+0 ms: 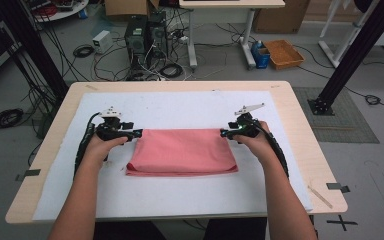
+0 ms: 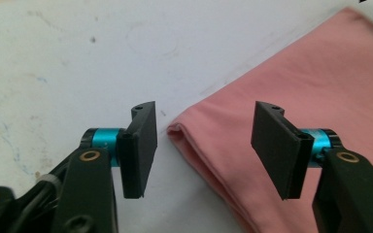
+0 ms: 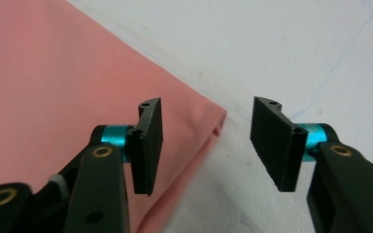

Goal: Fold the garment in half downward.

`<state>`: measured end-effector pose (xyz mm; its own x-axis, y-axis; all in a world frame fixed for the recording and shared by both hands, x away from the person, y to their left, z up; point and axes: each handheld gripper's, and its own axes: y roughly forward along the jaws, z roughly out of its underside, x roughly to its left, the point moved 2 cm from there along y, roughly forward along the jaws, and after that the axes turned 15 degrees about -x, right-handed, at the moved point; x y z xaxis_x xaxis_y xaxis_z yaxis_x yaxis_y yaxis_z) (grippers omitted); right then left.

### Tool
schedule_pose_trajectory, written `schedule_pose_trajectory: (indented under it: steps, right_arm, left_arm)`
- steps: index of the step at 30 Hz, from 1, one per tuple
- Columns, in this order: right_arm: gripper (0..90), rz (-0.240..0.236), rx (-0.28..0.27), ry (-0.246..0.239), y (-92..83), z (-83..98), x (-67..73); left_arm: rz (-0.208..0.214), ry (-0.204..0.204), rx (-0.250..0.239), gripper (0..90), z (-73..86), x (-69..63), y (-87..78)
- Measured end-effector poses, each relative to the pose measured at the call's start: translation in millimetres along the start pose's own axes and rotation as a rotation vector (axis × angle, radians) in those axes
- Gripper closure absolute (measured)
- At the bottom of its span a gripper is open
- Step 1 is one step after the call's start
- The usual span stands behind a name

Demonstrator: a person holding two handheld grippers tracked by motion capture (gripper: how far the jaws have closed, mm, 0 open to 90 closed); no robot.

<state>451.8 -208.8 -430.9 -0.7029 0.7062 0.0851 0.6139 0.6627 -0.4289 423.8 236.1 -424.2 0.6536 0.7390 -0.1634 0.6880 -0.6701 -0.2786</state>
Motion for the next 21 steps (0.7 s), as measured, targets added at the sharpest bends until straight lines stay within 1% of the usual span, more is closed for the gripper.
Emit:
schedule_pose_trajectory:
  steps: [2, 3, 4, 5, 6, 7, 8, 9, 10, 11, 13, 14, 16, 17, 18, 19, 21]
  right_arm:
    - [39.2, -0.022, -0.034, -0.016, -10.6, -3.1, 7.7]
    - [38.5, -0.025, -0.053, -0.031, -16.5, -4.3, 11.2]
    - [36.9, -0.026, -0.073, -0.039, -22.3, -5.1, 14.6]
    - [34.4, -0.035, -0.085, -0.041, -27.9, -5.6, 17.5]
    - [32.0, -0.039, -0.090, -0.042, -32.0, -5.7, 19.8]
    - [30.1, -0.037, -0.095, -0.042, -37.6, -5.5, 23.1]
    - [29.5, -0.039, -0.098, -0.045, -43.2, -4.8, 25.7]
    - [28.6, -0.048, -0.112, -0.044, -49.8, -3.2, 28.8]
    - [26.8, -0.050, -0.121, -0.040, -54.6, -1.7, 31.0]
    - [25.6, -0.052, -0.129, -0.036, -59.1, -0.1, 32.7]
    - [24.6, -0.061, -0.144, -0.033, -65.9, 2.9, 34.4]
    - [23.3, -0.059, -0.148, -0.034, -68.6, 4.3, 34.6]
    - [21.7, -0.060, -0.161, -0.027, -72.8, 7.0, 34.3]
    - [21.7, -0.056, -0.165, -0.024, -74.6, 8.5, 34.1]
    - [21.7, -0.052, -0.169, -0.023, -75.8, 9.5, 33.9]
    - [21.7, -0.051, -0.175, -0.018, -77.1, 10.5, 33.8]
    - [21.7, -0.050, -0.182, -0.010, -80.1, 11.2, 32.8]
  left_arm:
    - [0.003, 0.018, -0.029, 33.5, -3.1, -6.9, -11.6]
    - [-0.004, 0.014, -0.042, 33.5, -3.6, -9.9, -17.1]
    - [-0.017, 0.011, -0.040, 33.5, -3.2, -12.6, -22.1]
    - [-0.031, 0.008, -0.023, 33.5, -2.7, -14.5, -25.6]
    - [-0.059, -0.010, -0.001, 33.4, -2.2, -16.6, -29.9]
    - [-0.087, -0.039, 0.001, 32.7, -1.9, -18.8, -34.0]
    - [-0.101, -0.050, -0.008, 29.3, -2.0, -21.2, -40.2]
    - [-0.098, -0.048, -0.027, 26.7, -2.5, -24.0, -44.7]
    - [-0.083, -0.031, -0.042, 26.7, -3.3, -27.0, -49.0]
    - [-0.060, -0.004, -0.057, 26.7, -4.2, -30.5, -52.5]
    - [-0.008, 0.044, -0.067, 26.7, -5.7, -38.7, -57.1]
    - [0.027, 0.065, -0.063, 26.7, -5.9, -43.0, -58.4]
    - [0.099, 0.095, -0.050, 26.7, -5.1, -51.7, -58.6]
    - [0.116, 0.100, -0.042, 26.7, -4.7, -54.3, -58.5]
    - [0.116, 0.100, -0.042, 26.7, -4.7, -54.3, -58.5]
    - [0.130, 0.107, -0.019, 26.7, -3.7, -59.6, -58.0]
    - [0.114, 0.119, -0.001, 26.7, -2.8, -61.6, -59.1]
